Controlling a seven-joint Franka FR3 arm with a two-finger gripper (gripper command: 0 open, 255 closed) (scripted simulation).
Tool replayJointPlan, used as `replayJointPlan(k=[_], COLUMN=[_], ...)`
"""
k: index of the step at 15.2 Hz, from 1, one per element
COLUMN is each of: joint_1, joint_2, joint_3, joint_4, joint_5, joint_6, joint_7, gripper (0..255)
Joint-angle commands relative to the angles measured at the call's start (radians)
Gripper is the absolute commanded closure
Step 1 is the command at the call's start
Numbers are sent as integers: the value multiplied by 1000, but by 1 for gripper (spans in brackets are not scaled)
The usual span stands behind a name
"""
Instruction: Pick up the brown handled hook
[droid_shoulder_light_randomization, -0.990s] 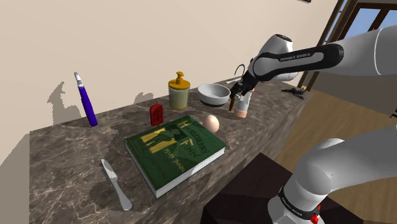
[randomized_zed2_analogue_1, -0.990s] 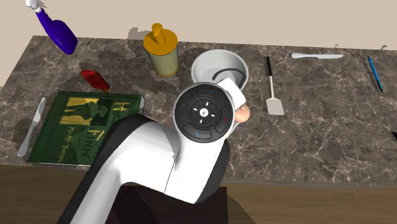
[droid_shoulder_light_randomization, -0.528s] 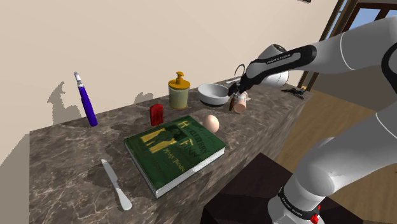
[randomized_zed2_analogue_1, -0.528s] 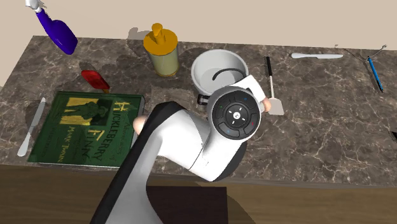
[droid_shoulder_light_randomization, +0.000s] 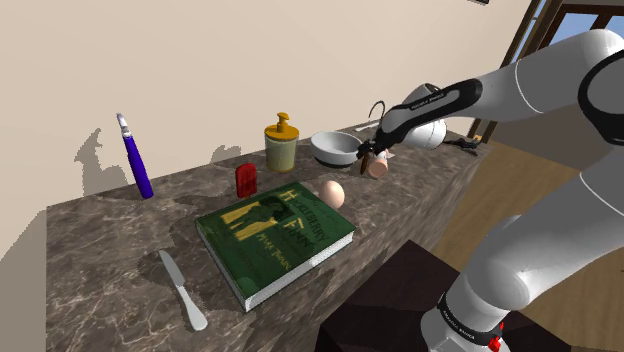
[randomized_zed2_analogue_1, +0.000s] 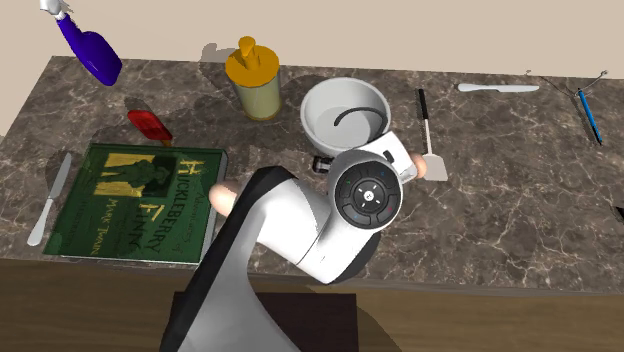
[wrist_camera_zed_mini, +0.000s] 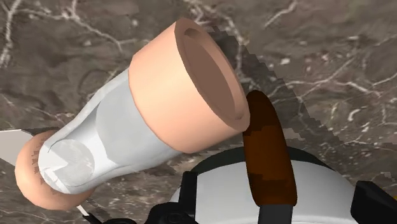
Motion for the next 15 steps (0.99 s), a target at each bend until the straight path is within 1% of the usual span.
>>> replayJointPlan(k=[1, 10, 15], joint_1=[4, 3, -33], joint_2=[5, 3, -42], joint_3=[-4, -2, 29], joint_4=[-2, -3, 28], joint_5=[5, 4, -45], joint_6=[7, 6, -69], joint_7=[-5, -3, 42], gripper=[255, 255, 255])
